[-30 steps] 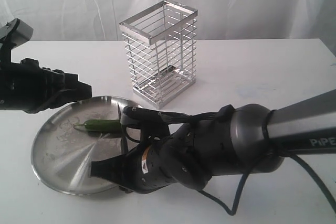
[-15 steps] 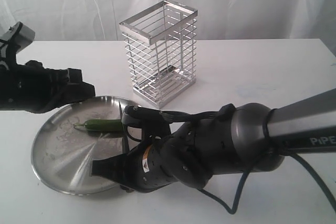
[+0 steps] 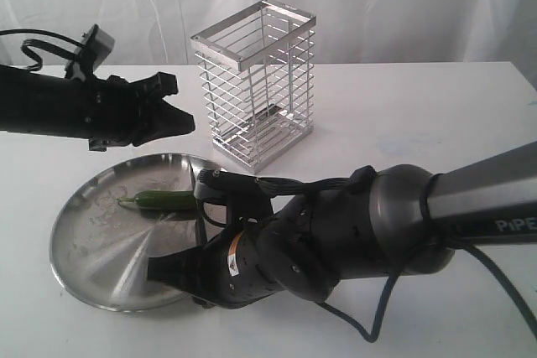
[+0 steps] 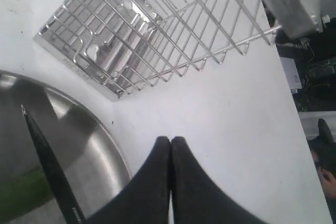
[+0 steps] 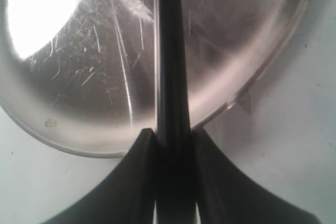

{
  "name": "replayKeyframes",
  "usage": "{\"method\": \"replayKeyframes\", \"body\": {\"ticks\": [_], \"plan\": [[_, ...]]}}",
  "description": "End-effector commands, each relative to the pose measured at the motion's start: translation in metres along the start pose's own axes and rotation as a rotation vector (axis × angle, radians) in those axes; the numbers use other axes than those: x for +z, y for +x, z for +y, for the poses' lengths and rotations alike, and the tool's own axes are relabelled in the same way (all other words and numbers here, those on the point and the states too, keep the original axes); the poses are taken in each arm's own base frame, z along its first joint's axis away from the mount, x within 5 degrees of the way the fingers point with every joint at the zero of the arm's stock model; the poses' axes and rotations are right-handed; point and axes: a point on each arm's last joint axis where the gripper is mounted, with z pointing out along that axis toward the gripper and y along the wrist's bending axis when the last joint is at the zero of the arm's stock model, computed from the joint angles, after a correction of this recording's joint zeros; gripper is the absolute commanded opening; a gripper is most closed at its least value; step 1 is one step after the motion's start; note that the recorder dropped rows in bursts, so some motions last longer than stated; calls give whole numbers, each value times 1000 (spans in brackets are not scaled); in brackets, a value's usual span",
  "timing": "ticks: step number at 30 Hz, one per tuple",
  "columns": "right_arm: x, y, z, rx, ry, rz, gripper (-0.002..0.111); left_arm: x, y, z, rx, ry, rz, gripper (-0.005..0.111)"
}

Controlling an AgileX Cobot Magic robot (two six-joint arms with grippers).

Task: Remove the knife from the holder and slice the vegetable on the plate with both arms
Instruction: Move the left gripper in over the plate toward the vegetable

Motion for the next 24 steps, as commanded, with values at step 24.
{"method": "replayKeyframes", "body": {"ticks": [24], "plan": [[-1, -3, -2, -10, 5, -3, 0, 57, 13, 64, 2, -98, 196, 0]]}}
